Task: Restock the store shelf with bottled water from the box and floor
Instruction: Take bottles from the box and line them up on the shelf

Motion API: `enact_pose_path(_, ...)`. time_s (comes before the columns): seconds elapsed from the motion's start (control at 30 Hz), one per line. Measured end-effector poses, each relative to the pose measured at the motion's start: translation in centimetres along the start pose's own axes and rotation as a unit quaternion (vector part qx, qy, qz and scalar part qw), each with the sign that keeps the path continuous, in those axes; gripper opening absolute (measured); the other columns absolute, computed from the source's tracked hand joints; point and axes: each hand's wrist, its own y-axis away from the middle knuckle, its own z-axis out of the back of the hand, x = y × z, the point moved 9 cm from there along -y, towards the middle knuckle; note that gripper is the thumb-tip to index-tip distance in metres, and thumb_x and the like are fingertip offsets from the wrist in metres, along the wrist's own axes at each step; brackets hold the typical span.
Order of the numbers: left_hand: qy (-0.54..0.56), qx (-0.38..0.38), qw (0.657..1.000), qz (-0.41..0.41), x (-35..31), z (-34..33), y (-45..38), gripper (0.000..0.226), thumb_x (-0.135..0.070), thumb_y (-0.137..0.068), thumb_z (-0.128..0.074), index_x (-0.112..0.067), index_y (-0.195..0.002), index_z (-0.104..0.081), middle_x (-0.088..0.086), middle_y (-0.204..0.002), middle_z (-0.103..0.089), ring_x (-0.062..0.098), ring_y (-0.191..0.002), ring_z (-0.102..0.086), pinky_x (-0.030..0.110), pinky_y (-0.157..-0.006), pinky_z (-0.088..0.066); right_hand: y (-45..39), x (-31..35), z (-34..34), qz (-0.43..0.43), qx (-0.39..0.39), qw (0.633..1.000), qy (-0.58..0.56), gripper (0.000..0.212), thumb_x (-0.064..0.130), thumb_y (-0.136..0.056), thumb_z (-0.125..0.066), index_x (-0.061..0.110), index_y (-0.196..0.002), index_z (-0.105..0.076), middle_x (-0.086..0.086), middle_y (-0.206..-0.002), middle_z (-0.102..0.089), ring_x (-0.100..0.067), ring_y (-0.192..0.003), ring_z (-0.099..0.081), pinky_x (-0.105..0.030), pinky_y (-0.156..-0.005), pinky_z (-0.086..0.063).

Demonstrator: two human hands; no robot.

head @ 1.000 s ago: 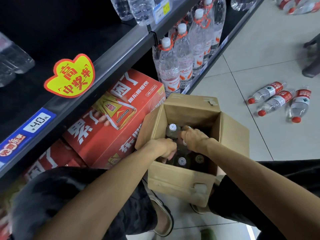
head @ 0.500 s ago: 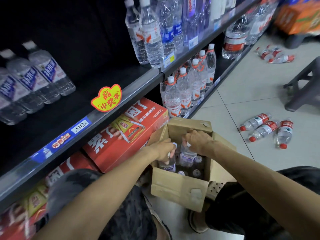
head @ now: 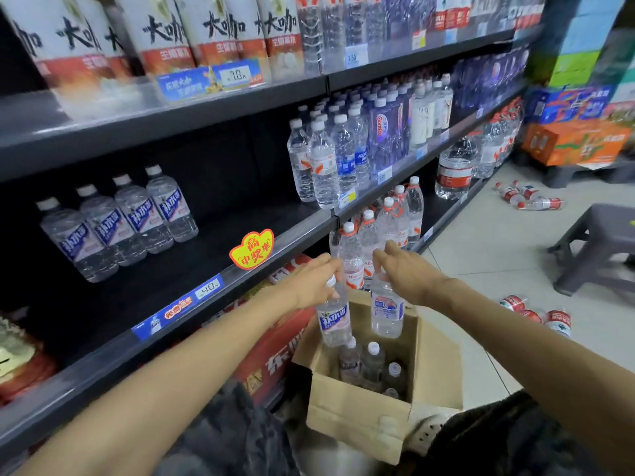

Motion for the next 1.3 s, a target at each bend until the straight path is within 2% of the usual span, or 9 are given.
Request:
enact_pose_path(0.13, -0.037, -0.048, 0.998, -0.013, -0.9, 6.1, 0.9, 0.027, -0.019, -0.086, -0.069, -0.014, -0.104, -0.049, 0.004, -0.108, -0.044, 0.025, -0.101, -0.048, 0.041, -0.087, -0.041, -0.8, 0.6, 5.8, -0.002, -0.043, 0.999, 0.017, 0.031, -0.005, -0.085, -0.05, 0.01, -0.112, -0.045, -0.01, -0.108, -0.042, -0.027, -0.076, -0.051, -0.036, -0.067, -0.039)
enact_pose_path(0.33, -0.065, -0.163, 0.984, -0.026, -0.9, 15.1, 3.1, 0.025, -0.016, -0.087, -0.067, -0.015, -0.103, -0.047, -0.004, -0.101, -0.037, 0.026, -0.09, -0.051, 0.037, -0.077, -0.041, -3.0, 2.8, 13.7, 0.026, -0.132, 0.991, 0.008, 0.035, -0.011, -0.084, -0.052, 0.011, -0.11, -0.045, -0.011, -0.109, -0.042, -0.03, -0.088, -0.058, -0.043, -0.078, -0.048)
enact_pose_path(0.57, -0.178, -0.288, 0.939, -0.065, -0.2, 22.0, 5.7, 0.029, -0.011, -0.084, -0.07, -0.01, -0.103, -0.048, 0.006, -0.105, -0.045, 0.025, -0.078, -0.051, 0.04, -0.066, -0.046, -6.7, 6.1, 19.4, 0.065, -0.231, 0.97, 0.018, 0.047, -0.021, -0.074, -0.054, 0.01, -0.107, -0.043, -0.013, -0.112, -0.04, -0.031, -0.09, -0.054, -0.041, -0.069, -0.047)
enact_pose_path(0.73, -0.276, -0.283, 0.918, -0.033, 2.8, 22.6, 6.1, 0.03, -0.011, -0.082, -0.068, -0.013, -0.101, -0.045, 0.004, -0.104, -0.043, 0.024, -0.082, -0.05, 0.041, -0.058, -0.047, -9.7, 9.5, 19.9, 0.107, -0.254, 0.961, 0.033, 0.051, -0.023, -0.07, -0.051, 0.008, -0.11, -0.044, -0.014, -0.113, -0.038, -0.032, -0.093, -0.053, -0.034, -0.063, -0.037)
enact_pose_path(0.93, -0.306, -0.244, 0.92, 0.014, 8.7, 21.7, 6.3, 0.029, -0.002, -0.081, -0.061, -0.012, -0.102, -0.043, 0.005, -0.104, -0.041, 0.025, -0.085, -0.046, 0.037, -0.05, -0.035, -13.6, 12.7, 17.9, 0.134, -0.255, 0.957, -0.04, 0.034, -0.011, -0.084, -0.052, 0.008, -0.112, -0.049, -0.015, -0.117, -0.041, -0.033, -0.098, -0.052, -0.041, -0.078, -0.047)
enact_pose_path(1.0, -0.298, -0.237, 0.924, 0.029, 10.6, 21.3, 6.1, 0.026, -0.005, -0.083, -0.063, -0.011, -0.102, -0.045, 0.006, -0.105, -0.043, 0.025, -0.083, -0.048, 0.034, -0.053, -0.03, -15.0, 13.8, 16.5, 0.14, -0.243, 0.96, -0.023, 0.043, -0.015, -0.077, -0.056, 0.012, -0.108, -0.044, -0.01, -0.114, -0.038, -0.029, -0.094, -0.052, -0.042, -0.074, -0.049)
enact_pose_path(1.07, -0.266, -0.235, 0.933, 0.052, 12.4, 21.2, 5.8, 0.027, -0.008, -0.084, -0.067, -0.009, -0.103, -0.048, 0.009, -0.107, -0.046, 0.028, -0.083, -0.053, 0.037, -0.059, -0.037, -16.5, 14.2, 15.3, 0.145, -0.232, 0.961, -0.029, 0.046, -0.017, -0.075, -0.057, 0.014, -0.107, -0.042, -0.008, -0.112, -0.037, -0.027, -0.093, -0.052, -0.042, -0.073, -0.049)
enact_pose_path(1.2, -0.206, -0.223, 0.949, 0.085, 15.8, 20.8, 5.3, 0.028, -0.011, -0.085, -0.069, -0.009, -0.104, -0.048, 0.01, -0.107, -0.047, 0.033, -0.083, -0.057, 0.046, -0.068, -0.047, -19.4, 15.1, 13.4, 0.169, -0.202, 0.963, -0.057, 0.037, -0.013, -0.082, -0.051, 0.011, -0.11, -0.046, -0.012, -0.113, -0.04, -0.03, -0.096, -0.053, -0.041, -0.078, -0.046)
enact_pose_path(1.3, -0.161, -0.224, 0.955, 0.111, 17.8, 20.7, 4.7, 0.028, -0.01, -0.085, -0.068, -0.01, -0.104, -0.047, 0.01, -0.108, -0.046, 0.033, -0.084, -0.056, 0.048, -0.072, -0.05, -21.2, 15.8, 12.4, 0.184, -0.197, 0.962, -0.042, 0.039, -0.014, -0.08, -0.051, 0.012, -0.108, -0.044, -0.011, -0.11, -0.04, -0.03, -0.093, -0.054, -0.042, -0.074, -0.047)
